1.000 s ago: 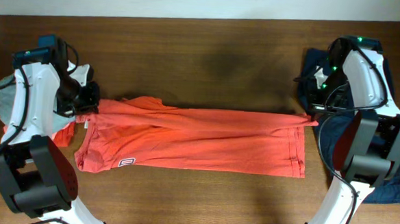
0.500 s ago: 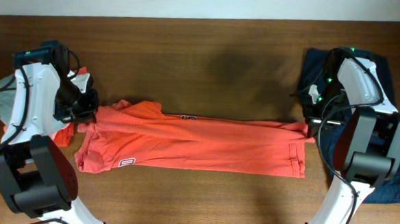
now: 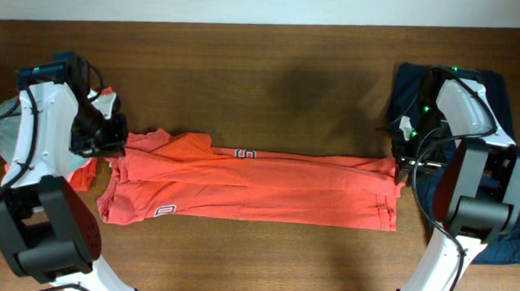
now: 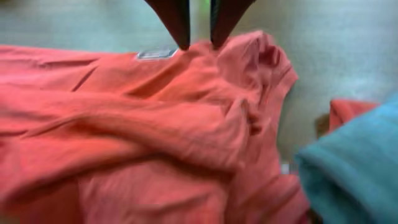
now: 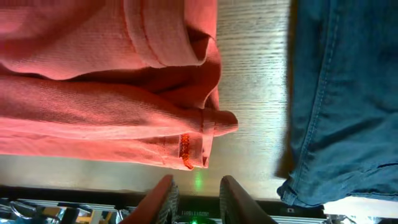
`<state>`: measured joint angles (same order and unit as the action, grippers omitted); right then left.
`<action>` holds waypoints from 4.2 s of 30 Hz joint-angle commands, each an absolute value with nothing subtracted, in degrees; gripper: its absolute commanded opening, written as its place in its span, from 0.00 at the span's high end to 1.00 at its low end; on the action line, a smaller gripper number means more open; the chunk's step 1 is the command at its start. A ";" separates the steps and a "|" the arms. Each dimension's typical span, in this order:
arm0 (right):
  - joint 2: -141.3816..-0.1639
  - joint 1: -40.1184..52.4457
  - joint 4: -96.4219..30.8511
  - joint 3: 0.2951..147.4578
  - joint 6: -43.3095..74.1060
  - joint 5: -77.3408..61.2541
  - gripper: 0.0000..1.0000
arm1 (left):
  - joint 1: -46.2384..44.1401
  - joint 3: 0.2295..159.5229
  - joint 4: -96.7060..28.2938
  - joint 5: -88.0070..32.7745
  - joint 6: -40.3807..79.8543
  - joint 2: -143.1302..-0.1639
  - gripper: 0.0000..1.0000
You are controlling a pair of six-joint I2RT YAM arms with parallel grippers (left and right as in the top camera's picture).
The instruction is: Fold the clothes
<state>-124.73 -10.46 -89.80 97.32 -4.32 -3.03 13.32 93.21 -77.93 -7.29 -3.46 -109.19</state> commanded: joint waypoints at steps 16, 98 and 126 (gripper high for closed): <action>-123.35 -10.96 -88.31 96.90 -4.08 -4.29 0.55 | 4.10 92.64 -69.76 -11.57 -7.22 -109.43 0.54; -123.35 -10.96 -87.61 96.90 -4.10 -4.25 0.55 | -0.45 83.42 -81.62 -20.23 -11.97 -107.94 1.00; -123.35 -10.96 -87.64 96.90 -4.10 -4.27 0.55 | -1.08 81.06 -77.14 -3.57 1.61 -107.13 0.63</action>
<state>-124.73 -10.48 -87.59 97.32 -4.49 -3.95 -1.43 82.61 -78.13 -4.45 0.34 -108.79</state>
